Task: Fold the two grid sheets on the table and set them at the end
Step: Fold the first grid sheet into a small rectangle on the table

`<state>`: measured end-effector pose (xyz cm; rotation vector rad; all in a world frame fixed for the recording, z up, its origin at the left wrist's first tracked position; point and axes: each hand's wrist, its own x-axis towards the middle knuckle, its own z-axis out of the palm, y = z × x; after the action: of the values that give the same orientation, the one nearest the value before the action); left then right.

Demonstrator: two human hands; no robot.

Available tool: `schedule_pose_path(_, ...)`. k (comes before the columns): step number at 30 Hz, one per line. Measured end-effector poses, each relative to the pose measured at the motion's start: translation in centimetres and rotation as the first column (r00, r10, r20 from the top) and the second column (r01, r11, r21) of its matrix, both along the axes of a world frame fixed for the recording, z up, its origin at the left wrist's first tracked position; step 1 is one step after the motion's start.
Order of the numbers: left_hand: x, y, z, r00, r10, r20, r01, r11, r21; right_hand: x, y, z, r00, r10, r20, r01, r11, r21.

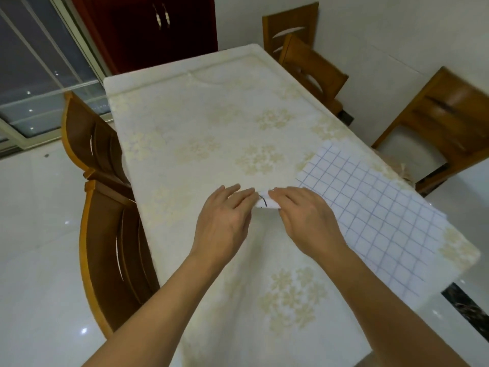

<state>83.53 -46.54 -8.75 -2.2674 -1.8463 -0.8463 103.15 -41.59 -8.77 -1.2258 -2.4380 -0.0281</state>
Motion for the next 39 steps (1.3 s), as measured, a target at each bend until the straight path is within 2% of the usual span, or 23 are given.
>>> schedule_pose_path(4, 0.6, -3.6, -2.8, 0.997, -0.073, -0.015, 0.072, 0.997, -0.034, 1.4, -4.8, -3.5, 0.999, -0.050, 0.017, 0.051, 0.998, -0.040)
schedule_pose_path(12, 0.8, -12.0, -10.0, 0.975, -0.220, 0.038, 0.220, 0.914, -0.342, 3.3, -16.2, -12.8, 0.987, -0.134, 0.091, 0.152, 0.960, -0.235)
schedule_pose_path(18, 0.4, -18.0, -9.9, 0.935, -0.347, 0.070, 0.341, 0.828, -0.446, 3.0, -24.7, -13.1, 0.982, -0.179, 0.053, 0.187, 0.942, -0.280)
schedule_pose_path(22, 0.4, -20.2, -8.9, 0.924, -0.374, 0.083, 0.373, 0.828, -0.418, 2.9, -27.9, -12.0, 0.973, -0.230, 0.019, 0.226, 0.935, -0.273)
schedule_pose_path(27, 0.3, -19.5, -9.4, 0.931, -0.362, 0.058, 0.354, 0.846, -0.400, 2.7, -27.0, -11.5, 0.964, -0.264, 0.036, 0.264, 0.927, -0.267)
schedule_pose_path(39, 0.7, -10.3, -13.4, 0.943, -0.310, -0.119, 0.226, 0.862, -0.453, 1.8, -16.1, -13.6, 0.935, -0.351, 0.046, 0.350, 0.892, -0.285)
